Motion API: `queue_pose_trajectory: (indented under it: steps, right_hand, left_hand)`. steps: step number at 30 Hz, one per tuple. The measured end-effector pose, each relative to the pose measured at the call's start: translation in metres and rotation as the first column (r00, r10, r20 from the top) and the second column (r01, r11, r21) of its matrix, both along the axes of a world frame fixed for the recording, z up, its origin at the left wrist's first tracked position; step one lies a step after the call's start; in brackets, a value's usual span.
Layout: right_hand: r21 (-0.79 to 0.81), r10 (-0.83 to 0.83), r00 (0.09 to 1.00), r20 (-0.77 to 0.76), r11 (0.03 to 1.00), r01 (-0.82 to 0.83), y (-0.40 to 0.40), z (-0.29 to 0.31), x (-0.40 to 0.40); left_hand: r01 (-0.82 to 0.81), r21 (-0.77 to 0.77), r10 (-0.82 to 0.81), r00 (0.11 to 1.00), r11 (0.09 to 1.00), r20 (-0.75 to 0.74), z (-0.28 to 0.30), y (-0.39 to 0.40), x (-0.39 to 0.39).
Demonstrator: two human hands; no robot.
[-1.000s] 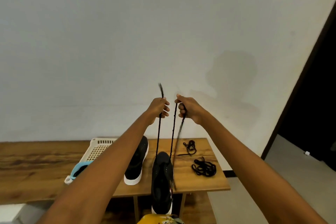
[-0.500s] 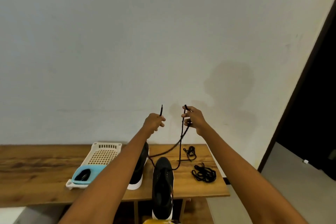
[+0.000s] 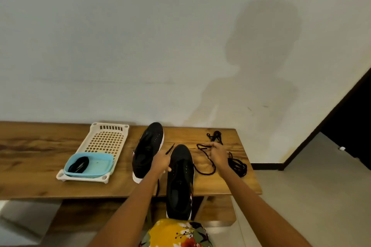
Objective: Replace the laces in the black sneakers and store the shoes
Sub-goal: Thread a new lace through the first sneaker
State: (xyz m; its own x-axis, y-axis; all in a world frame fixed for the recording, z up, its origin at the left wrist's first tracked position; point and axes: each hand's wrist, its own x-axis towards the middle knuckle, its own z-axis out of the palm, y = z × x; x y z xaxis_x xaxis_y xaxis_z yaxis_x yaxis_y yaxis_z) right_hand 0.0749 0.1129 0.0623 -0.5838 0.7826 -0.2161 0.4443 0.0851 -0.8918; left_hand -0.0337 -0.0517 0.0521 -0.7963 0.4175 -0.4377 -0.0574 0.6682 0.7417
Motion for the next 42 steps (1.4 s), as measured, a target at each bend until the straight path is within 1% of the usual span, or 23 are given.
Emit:
queue_pose_trajectory:
  steps: [2,4,7,9,11,13,15,16,17,19,23,25,26,27,29,31,32,33,34,35,37,39,42]
  right_hand:
    - [0.026,0.073,0.995,0.06,0.997,-0.075,-0.006,-0.024,0.0]
    - [0.058,0.2,0.972,0.126,0.976,-0.208,-0.017,-0.041,-0.004]
    - [0.046,0.391,0.881,0.266,0.908,-0.417,-0.034,-0.057,-0.012]
    - [0.102,0.421,0.82,0.389,0.864,-0.492,-0.042,-0.061,-0.015]
    - [0.159,0.415,0.797,0.439,0.837,-0.524,-0.045,-0.061,-0.018]
    - [0.148,0.39,0.81,0.438,0.858,-0.493,-0.042,-0.06,-0.022]
    - [0.115,0.337,0.85,0.404,0.903,-0.413,-0.039,-0.059,-0.022]
    - [0.102,0.31,0.876,0.37,0.923,-0.37,-0.038,-0.059,-0.02]
    - [0.086,0.285,0.897,0.338,0.94,-0.331,-0.038,-0.059,-0.016]
    - [0.045,0.258,0.915,0.309,0.957,-0.285,-0.037,-0.06,-0.01]
    - [-0.006,0.26,0.913,0.315,0.962,-0.272,-0.039,-0.054,-0.01]
    - [-0.049,0.256,0.917,0.306,0.966,-0.254,-0.041,-0.053,-0.012]
    - [-0.073,0.256,0.923,0.289,0.967,-0.245,-0.042,-0.052,-0.011]
    - [-0.097,0.262,0.928,0.266,0.965,-0.244,-0.042,-0.049,-0.009]
    - [-0.118,0.267,0.937,0.227,0.962,-0.245,-0.04,-0.041,-0.005]
    - [-0.049,0.192,0.96,0.203,0.981,-0.186,-0.03,-0.037,-0.005]
    - [0.004,0.118,0.972,0.201,0.993,-0.122,-0.022,-0.036,-0.006]
    - [0.036,0.043,0.981,0.191,0.998,-0.051,-0.015,-0.034,-0.005]
    - [0.04,-0.019,0.984,0.176,0.999,0.012,-0.007,-0.034,-0.004]
    - [0.03,-0.055,0.984,0.17,0.998,0.051,-0.001,-0.035,-0.001]
    - [-0.008,-0.043,0.984,0.175,0.999,0.045,0.008,-0.041,0.004]
    - [-0.03,-0.002,0.986,0.169,1.0,0.007,0.011,-0.051,0.006]
    - [-0.016,0.048,0.988,0.145,0.999,-0.046,0.009,-0.066,0.004]
  left_hand:
    - [0.012,-0.044,-0.013,1.0,0.999,-0.018,-0.025,0.0,-0.004]
    - [0.051,-0.099,-0.059,0.995,0.994,-0.082,-0.04,0.001,-0.006]
    - [0.112,-0.176,-0.144,0.973,0.978,-0.181,-0.051,0.003,-0.009]
    - [0.11,-0.182,-0.147,0.968,0.977,-0.201,-0.055,0.002,-0.012]
    - [0.089,-0.171,-0.127,0.966,0.981,-0.225,-0.057,-0.001,-0.014]
    - [0.078,-0.077,-0.094,0.97,0.994,-0.226,-0.057,0.0,-0.016]
    - [0.014,0.135,0.012,0.981,0.991,-0.193,-0.051,0.004,-0.014]
    - [-0.093,0.263,0.124,0.987,0.96,-0.104,-0.045,0.006,-0.013]
    - [-0.234,0.382,0.242,0.97,0.894,0.029,-0.038,0.006,-0.011]
    - [-0.475,0.518,0.376,0.88,0.711,0.291,-0.03,0.005,-0.016]
    - [-0.603,0.628,0.423,0.796,0.491,0.434,0.002,0.0,-0.03]
    - [-0.6,0.676,0.41,0.795,0.428,0.447,0.019,0.0,-0.038]
    - [-0.571,0.675,0.399,0.817,0.467,0.415,0.027,-0.001,-0.042]
    - [-0.531,0.658,0.376,0.846,0.534,0.378,0.033,-0.001,-0.044]
    - [-0.368,0.563,0.285,0.93,0.74,0.233,0.034,-0.003,-0.046]
    - [-0.122,0.365,0.152,0.987,0.923,-0.056,0.027,-0.005,-0.045]
    - [-0.026,0.233,0.083,0.968,0.972,-0.236,0.022,-0.007,-0.044]
    - [0.021,0.124,0.028,0.923,0.992,-0.384,0.018,-0.007,-0.04]
    - [0.016,0.066,0.018,0.877,0.998,-0.481,0.018,-0.008,-0.035]
    - [0.002,0.071,0.036,0.852,0.997,-0.522,0.019,-0.008,-0.03]
    - [0.018,0.144,0.056,0.87,0.989,-0.491,0.018,-0.004,-0.018]
    - [0.056,0.156,0.022,0.888,0.986,-0.459,0.01,0.002,-0.011]
    - [0.035,-0.007,-0.035,0.883,0.999,-0.467,-0.004,0.009,-0.01]
